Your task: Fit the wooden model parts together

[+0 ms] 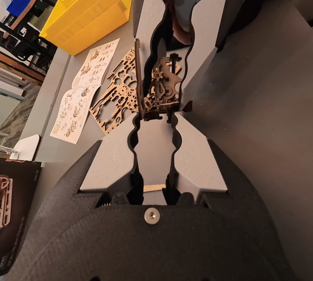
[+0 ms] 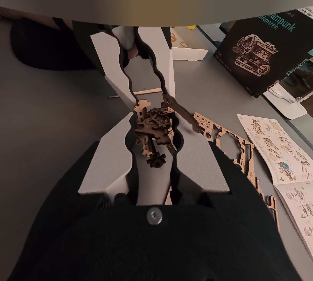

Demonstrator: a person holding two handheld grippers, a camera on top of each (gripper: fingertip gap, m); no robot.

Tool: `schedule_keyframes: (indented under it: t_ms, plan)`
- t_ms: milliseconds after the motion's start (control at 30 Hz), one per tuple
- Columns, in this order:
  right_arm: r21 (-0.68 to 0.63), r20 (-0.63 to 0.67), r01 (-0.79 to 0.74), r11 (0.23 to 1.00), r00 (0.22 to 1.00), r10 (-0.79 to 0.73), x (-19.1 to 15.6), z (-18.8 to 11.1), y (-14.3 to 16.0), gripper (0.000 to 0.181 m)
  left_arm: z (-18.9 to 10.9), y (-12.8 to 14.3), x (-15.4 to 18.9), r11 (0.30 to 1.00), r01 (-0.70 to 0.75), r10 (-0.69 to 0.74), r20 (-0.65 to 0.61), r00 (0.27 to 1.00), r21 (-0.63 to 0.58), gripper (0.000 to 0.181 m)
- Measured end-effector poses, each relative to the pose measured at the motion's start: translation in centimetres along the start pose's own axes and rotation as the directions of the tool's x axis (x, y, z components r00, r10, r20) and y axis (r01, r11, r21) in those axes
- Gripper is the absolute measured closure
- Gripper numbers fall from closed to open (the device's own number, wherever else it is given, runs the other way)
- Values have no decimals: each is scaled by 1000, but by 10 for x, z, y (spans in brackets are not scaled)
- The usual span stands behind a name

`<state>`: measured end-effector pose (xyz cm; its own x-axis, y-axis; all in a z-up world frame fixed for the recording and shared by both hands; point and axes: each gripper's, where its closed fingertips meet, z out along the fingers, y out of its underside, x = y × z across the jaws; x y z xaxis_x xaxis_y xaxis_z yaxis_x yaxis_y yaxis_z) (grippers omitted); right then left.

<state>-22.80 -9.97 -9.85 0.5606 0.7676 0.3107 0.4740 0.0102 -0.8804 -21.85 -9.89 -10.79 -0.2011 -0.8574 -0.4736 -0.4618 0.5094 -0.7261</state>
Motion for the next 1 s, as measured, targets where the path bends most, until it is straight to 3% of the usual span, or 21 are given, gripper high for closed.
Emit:
schedule_keyframes:
  t_ms: [267,1000]
  plan:
    - [79,24,-54,995,998,53,3,-6,-13,142,-8,-11,-5,994,50,-49,-12,999,97,146]
    - [53,42,-51,997,998,48,-6,-9,-7,143,-6,-12,5,997,45,-41,-63,997,70,147]
